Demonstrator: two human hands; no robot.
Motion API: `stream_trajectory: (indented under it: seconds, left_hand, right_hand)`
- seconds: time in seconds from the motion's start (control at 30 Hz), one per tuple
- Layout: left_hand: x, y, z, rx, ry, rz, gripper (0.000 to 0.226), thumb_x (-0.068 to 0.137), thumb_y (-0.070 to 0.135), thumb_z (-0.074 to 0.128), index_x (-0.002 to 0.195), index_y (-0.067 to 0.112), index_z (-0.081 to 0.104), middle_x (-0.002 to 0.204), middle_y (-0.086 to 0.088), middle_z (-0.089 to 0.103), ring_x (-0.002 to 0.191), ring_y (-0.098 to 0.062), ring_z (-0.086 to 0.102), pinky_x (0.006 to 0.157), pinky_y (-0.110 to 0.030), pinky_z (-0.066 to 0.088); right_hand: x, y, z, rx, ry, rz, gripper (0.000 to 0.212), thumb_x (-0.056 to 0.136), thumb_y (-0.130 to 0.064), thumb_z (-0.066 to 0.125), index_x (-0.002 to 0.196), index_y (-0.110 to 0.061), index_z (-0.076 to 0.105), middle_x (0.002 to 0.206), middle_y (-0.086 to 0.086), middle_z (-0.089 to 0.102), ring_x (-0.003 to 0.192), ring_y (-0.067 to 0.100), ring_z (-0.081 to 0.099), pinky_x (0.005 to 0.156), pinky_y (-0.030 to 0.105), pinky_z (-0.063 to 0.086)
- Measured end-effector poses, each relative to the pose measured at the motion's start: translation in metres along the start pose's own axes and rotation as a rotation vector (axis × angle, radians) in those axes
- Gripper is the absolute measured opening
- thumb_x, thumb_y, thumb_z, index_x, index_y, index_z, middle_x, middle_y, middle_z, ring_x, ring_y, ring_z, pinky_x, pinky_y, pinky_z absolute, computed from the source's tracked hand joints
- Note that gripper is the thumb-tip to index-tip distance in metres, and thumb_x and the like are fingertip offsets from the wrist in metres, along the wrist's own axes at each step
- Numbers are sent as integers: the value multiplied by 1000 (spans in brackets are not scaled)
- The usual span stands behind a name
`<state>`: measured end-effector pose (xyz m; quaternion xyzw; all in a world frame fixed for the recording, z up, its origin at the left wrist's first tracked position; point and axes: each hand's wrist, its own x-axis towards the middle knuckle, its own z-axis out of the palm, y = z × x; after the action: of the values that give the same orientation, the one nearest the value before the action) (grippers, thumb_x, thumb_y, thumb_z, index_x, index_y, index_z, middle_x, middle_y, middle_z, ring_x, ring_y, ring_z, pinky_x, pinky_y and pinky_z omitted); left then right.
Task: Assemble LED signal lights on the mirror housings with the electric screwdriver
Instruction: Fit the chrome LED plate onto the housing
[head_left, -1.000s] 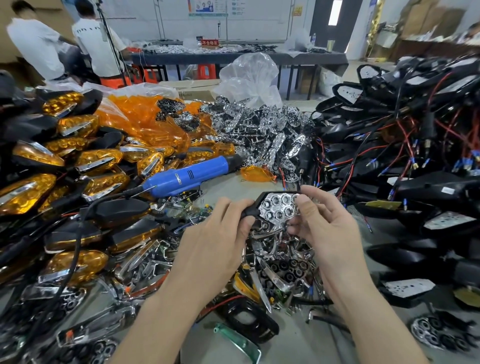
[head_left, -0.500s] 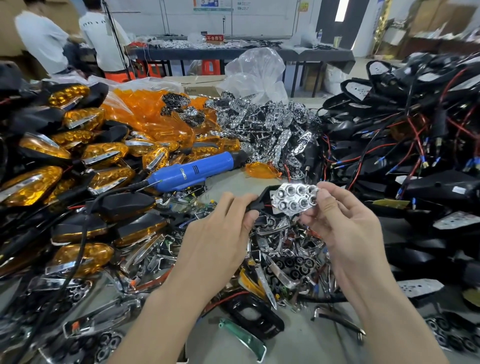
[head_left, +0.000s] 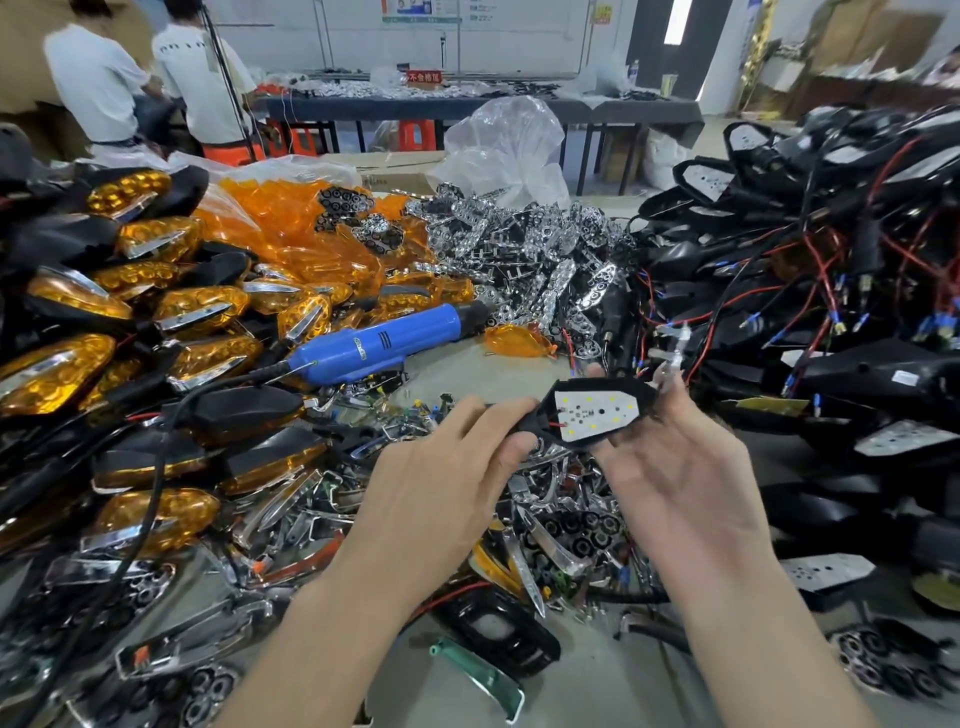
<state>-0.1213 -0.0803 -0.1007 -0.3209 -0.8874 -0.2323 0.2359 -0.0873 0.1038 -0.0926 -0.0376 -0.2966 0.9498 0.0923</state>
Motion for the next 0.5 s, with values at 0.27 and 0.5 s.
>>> stream_trajectory:
  seconds: [0.27,0.5]
  left_hand:
    - [0,1,5,41,-13,-3,49,104,54,27,135,34,59,89,11,63,62,-17,63,43,-34,47]
    - [0,-2,1,34,73,-23,41,104,50,35,129,31,62,98,12,68,67,-16,66,47,-37,51]
  right_hand:
    - [4,0,2,29,112,-2,37,102,-24,55,78,-13,81,81,4,74,85,17,73,77,34,63]
    - [6,-3,-4,-420,285,-260,10,97,-20,66,103,-19,75,95,0,71,89,13,66,84,30,60]
